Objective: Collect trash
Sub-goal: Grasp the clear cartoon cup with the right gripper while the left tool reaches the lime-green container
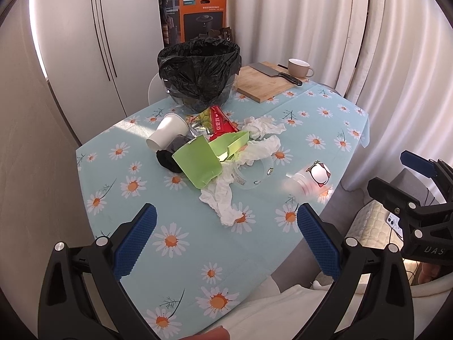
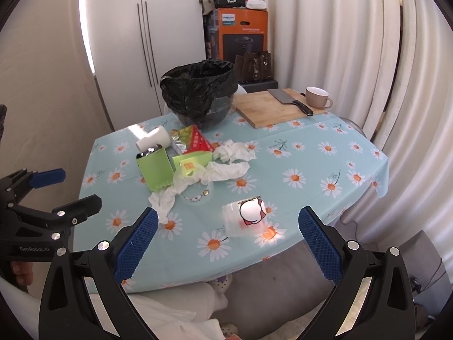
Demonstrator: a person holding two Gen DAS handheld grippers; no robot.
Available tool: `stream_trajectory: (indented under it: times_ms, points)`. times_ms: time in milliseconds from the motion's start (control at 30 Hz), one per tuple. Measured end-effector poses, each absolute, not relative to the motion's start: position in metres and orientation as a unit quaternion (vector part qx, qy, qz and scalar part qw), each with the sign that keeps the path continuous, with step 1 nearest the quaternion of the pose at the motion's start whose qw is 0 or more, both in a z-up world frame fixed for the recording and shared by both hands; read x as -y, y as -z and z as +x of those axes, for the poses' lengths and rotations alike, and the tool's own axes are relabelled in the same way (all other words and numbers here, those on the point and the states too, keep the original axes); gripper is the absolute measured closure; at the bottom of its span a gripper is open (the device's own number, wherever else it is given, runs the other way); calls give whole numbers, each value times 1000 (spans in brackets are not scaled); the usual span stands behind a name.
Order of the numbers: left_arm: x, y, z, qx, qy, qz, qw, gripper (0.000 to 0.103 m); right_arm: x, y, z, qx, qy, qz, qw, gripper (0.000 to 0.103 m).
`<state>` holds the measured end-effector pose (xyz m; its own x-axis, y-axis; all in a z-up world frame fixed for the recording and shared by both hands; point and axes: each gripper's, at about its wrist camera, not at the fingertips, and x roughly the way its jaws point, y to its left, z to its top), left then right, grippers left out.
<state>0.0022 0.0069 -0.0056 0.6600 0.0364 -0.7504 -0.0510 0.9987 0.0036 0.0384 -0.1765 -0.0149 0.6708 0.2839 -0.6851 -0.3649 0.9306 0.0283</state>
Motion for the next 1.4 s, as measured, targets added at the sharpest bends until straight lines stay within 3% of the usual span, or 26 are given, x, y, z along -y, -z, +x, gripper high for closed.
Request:
stream_trajectory:
  times_ms: [633,1400]
  points:
    - [-73,31,38,-457,-83,-116,878,6,162,36,72,-405,-188,-74,892,8]
    - [-101,115,141,-547,-94,-123,822,6,145,146,171,-553,-171,-65,813,8]
